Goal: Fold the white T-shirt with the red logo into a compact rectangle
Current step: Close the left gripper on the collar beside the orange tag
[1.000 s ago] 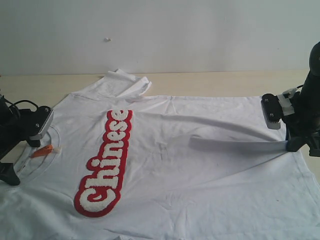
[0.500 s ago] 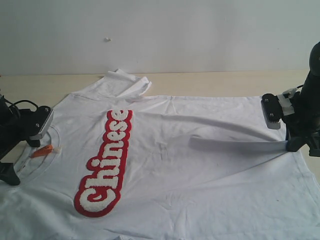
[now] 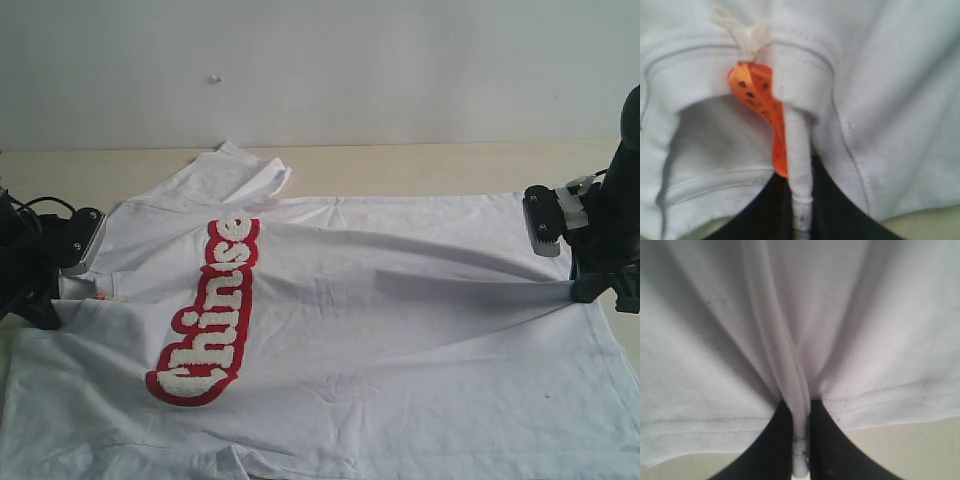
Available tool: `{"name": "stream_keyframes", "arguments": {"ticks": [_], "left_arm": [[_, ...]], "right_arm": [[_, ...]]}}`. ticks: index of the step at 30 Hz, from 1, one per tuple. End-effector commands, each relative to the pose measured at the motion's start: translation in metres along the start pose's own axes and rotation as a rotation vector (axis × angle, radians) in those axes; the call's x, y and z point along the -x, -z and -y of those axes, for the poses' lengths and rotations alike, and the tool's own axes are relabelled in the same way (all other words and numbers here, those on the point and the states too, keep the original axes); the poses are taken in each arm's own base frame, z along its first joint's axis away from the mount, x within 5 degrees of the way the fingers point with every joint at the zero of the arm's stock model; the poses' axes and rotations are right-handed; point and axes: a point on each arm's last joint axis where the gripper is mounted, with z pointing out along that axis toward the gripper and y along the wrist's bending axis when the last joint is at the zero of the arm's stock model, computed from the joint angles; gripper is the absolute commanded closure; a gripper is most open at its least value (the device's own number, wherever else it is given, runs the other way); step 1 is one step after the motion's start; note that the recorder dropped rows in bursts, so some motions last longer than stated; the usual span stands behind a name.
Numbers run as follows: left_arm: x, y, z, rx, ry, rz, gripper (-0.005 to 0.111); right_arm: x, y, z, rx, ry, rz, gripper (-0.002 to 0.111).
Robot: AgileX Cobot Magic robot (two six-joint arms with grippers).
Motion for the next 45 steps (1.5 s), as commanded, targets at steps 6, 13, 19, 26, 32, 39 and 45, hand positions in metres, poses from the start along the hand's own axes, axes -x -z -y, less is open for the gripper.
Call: {"name": "stream_keyframes", "arguments": {"ticks": [6,13,19,26,32,39,45], "left_arm": [[-0.005,-0.012,0.008,-0.079,-0.014,-0.025,0.106],[-0.005,-0.012,0.008,-0.079,-0.014,-0.025,0.106],[-0.005,-0.012,0.008,-0.079,-0.01,-0.022,0.106],[-0.005,-0.012,0.002,-0.021,0.042,-0.027,0.106],[-0.006,-0.011,0.0,0.003,0.036,-0.033,0.107],[-0.004,0.018,-0.005,0.131,0.079,-0.037,0.107],[-0.004,0.06,-0.004,0.259,0.098,-0.06,0.107]], "right_arm": [[0.0,-0.017,0.0,0.006,-0.012,0.009,0.108],[0.0,-0.017,0.0,0.006,-0.012,0.009,0.108],[0.0,-0.017,0.0,0.006,-0.012,0.009,0.108],[0.0,-0.017,0.0,0.006,-0.012,0.009,0.108],[0.0,-0.016,0.001,0.004,-0.023,0.008,0.108],[0.0,0.013,0.004,-0.093,-0.052,0.01,0.108],[0.002,0.063,-0.001,-0.202,-0.068,0.051,0.108]]}}
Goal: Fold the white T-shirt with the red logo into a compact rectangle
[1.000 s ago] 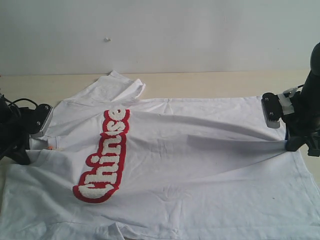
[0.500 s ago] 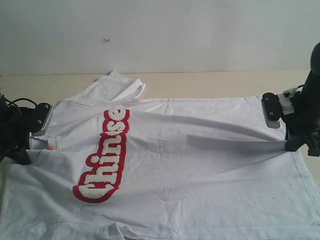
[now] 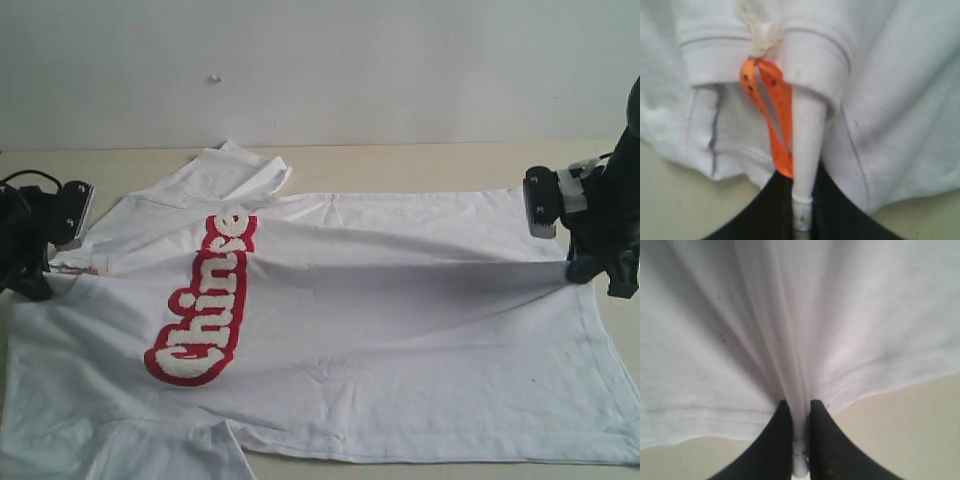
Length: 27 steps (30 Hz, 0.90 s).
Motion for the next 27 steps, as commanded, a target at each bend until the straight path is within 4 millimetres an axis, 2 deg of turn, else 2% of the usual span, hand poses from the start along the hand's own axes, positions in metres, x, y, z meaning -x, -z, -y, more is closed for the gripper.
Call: {"name": "stream_keyframes", "arguments": {"ticks": [1,7,11,15,18,22,27], "left_arm": [[-0.003,0.032,-0.005,0.114,0.051,-0.02,0.107],[-0.002,0.074,-0.003,0.228,0.18,0.003,0.107],[-0.01,0.105,0.0,0.315,0.349,0.03,0.107],[-0.023,0.14,0.009,0.397,0.482,0.053,0.107],[-0.026,0.167,0.019,0.462,0.534,0.074,0.107],[-0.024,0.195,0.034,0.506,0.534,0.087,0.107],[-0.022,0.216,0.055,0.489,0.534,0.083,0.107]], "right_arm": [[0.002,0.047,0.0,-0.112,-0.014,0.039,0.108],[0.005,0.101,-0.013,-0.176,-0.049,0.103,0.108],[0.004,0.139,-0.023,-0.261,-0.108,0.131,0.108],[0.002,0.173,-0.037,-0.336,-0.141,0.158,0.108],[0.006,0.196,-0.047,-0.377,-0.192,0.245,0.108],[0.011,0.221,-0.065,-0.389,-0.213,0.341,0.108],[0.009,0.237,-0.09,-0.317,-0.165,0.344,0.108]]}}
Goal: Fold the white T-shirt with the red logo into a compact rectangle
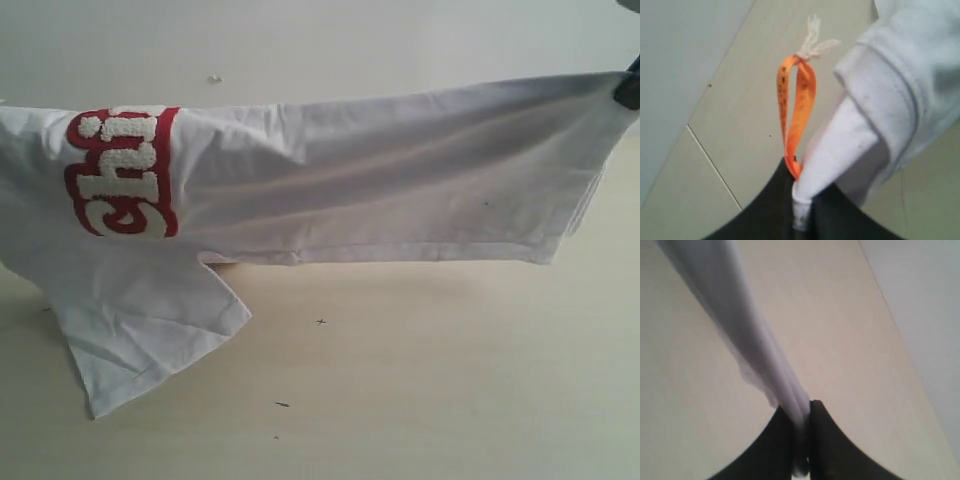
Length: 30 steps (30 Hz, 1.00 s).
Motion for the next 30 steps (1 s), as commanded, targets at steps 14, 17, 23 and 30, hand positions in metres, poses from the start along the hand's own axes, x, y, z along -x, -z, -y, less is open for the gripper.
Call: {"name": "stream_keyframes", "arguments": {"ticks": [14,17,23,30], "left_arm": [[-0.011,0.088,0.011,0.152,0.179,0.059,0.107],[-0.013,0.103,0.014,0.193,0.201,0.079,0.107],[-0.018,0.134,0.022,0.274,0.194,0.121,0.107],[-0.022,0.156,0.029,0.325,0.246,0.167,0.107]], "right_arm": [[0.014,0.076,-0.029,-0.091,-0.178,0.159,0.108],[0.015,0.087,-0.033,-0.117,-0.206,0.179,0.108],[0.017,0.105,-0.041,-0.147,-0.276,0.231,0.108],[0.03,0.131,-0.057,-0.132,-0.319,0.417,0.108]]}}
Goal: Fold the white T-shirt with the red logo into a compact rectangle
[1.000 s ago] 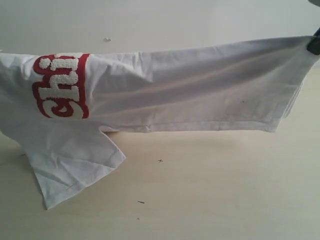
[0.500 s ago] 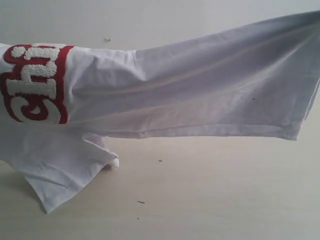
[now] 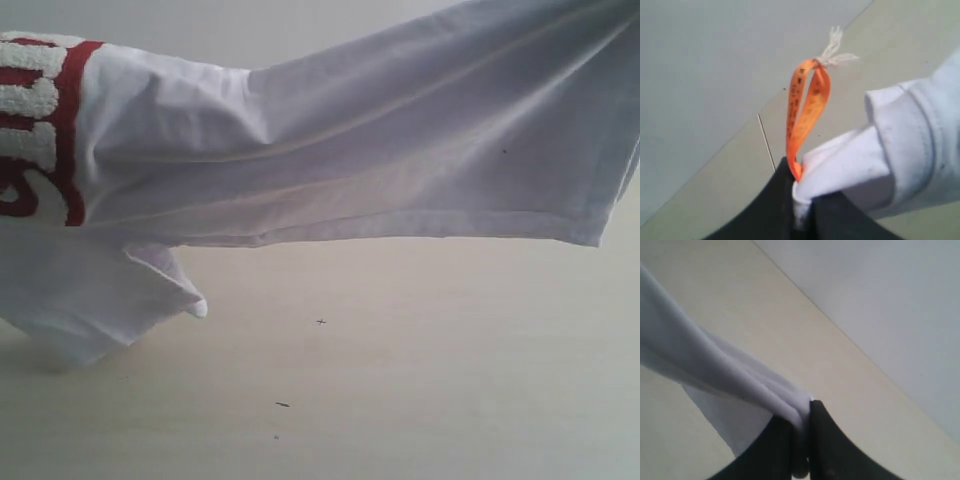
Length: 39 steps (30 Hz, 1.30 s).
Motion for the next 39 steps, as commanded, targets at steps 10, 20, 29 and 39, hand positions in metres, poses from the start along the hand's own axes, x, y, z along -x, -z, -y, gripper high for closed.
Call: {"name": "stream_keyframes", "arguments": {"ticks": [10,20,29,39], "left_arm": [[-0.004,-0.004,0.003,-0.011,0.054,-0.026,0.107],[-0.031,-0.153,0.042,-0.394,-0.157,-0.336,0.107],[-0.036,-0.292,0.064,-0.177,-0.171,-0.099,0.094],[-0.04,-0.331,0.077,-0.064,0.065,0.018,0.067]], "right_arm": [[0.002,0.007,-0.002,-0.017,-0.326,0.028,0.108],[-0.07,-0.147,0.034,0.21,-0.573,-0.565,0.108],[-0.101,-0.256,0.081,-0.109,-0.441,-0.285,0.098],[-0.096,-0.272,0.105,-0.29,-0.49,-0.123,0.07]]}}
